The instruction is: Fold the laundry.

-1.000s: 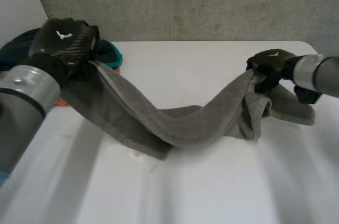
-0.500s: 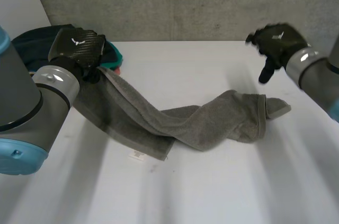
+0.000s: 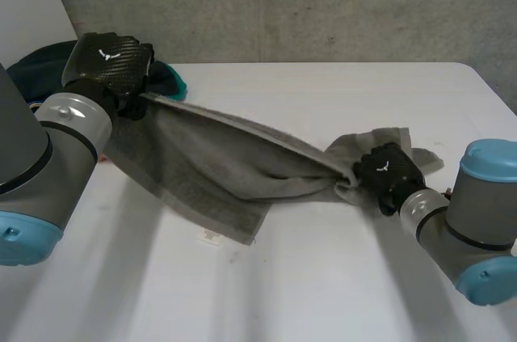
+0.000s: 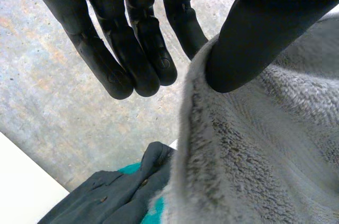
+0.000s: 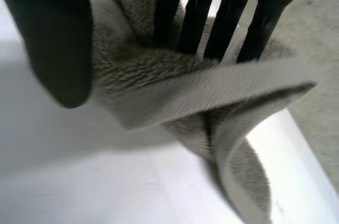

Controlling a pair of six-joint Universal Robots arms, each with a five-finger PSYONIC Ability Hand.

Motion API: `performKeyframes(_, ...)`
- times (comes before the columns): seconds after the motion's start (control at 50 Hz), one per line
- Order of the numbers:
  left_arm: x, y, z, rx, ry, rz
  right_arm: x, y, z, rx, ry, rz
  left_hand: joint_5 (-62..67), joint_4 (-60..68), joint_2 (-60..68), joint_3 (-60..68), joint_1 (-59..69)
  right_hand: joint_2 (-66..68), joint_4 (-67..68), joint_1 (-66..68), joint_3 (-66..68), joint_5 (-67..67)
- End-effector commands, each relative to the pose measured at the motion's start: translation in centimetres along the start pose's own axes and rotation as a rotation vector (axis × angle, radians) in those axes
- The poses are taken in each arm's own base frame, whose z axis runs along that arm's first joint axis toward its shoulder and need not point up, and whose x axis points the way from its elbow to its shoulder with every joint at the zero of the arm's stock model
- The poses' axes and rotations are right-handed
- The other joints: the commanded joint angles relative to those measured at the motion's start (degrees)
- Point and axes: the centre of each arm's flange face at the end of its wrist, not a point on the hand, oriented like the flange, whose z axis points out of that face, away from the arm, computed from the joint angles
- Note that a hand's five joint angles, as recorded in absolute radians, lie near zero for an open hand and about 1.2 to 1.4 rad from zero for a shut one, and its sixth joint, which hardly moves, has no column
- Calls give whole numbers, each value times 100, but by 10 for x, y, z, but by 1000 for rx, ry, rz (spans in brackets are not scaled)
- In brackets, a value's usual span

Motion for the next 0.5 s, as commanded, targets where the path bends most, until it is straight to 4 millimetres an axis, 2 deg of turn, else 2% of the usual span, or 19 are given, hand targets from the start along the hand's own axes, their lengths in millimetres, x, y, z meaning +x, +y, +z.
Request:
performKeyframes(0.02, -1, 7, 2, -24, -3, 5, 14, 5, 11, 13, 47, 2, 1343, 1124, 1136, 1182, 1310, 4393, 4449, 4474, 4442, 4442)
performKeyframes(0.1, 0, 14, 1, -50, 3, 14, 20, -3, -1, -10, 28, 47, 1343, 1124, 1136, 1182, 1310, 4393, 4449, 4474, 4443, 4442)
performKeyframes(0.18, 2, 27, -1, -111, 27, 63, 40, -27, -25, -30, -5, 133, 1343, 1124, 1136, 1182, 1310, 4393, 4449, 4474, 4443, 4442)
performKeyframes(0.22, 4, 34, -2, -143, 40, 94, 56, -41, -40, -64, -43, 179, 1343, 1124, 1136, 1182, 1310, 4393, 4449, 4474, 4443, 4442)
performKeyframes(0.26, 7, 46, -3, -206, 70, 152, 73, -42, -53, -172, -111, 255, 1343, 1124, 1136, 1182, 1310, 4393, 4449, 4474, 4443, 4442)
performKeyframes(0.3, 10, 54, -3, -249, 95, 192, 79, -38, -57, -243, -159, 305, 1343, 1124, 1136, 1182, 1310, 4393, 4449, 4474, 4443, 4442)
performKeyframes(0.36, 18, 75, 4, -338, 150, 284, 80, -37, -61, -342, -245, 353, 1343, 1124, 1136, 1182, 1310, 4393, 4449, 4474, 4443, 4442)
performKeyframes(0.4, 21, 80, 12, -345, 163, 306, 87, -40, -56, -382, -287, 365, 1343, 1124, 1136, 1182, 1310, 4393, 4449, 4474, 4443, 4442)
performKeyframes(0.46, 25, 78, 35, -300, 146, 326, 97, -44, -38, -330, -247, 350, 1343, 1124, 1136, 1182, 1310, 4393, 4449, 4474, 4443, 4442)
performKeyframes(0.5, 22, 63, 59, -206, 92, 318, 107, -50, -28, -271, -189, 347, 1343, 1124, 1136, 1182, 1310, 4393, 4449, 4474, 4443, 4442)
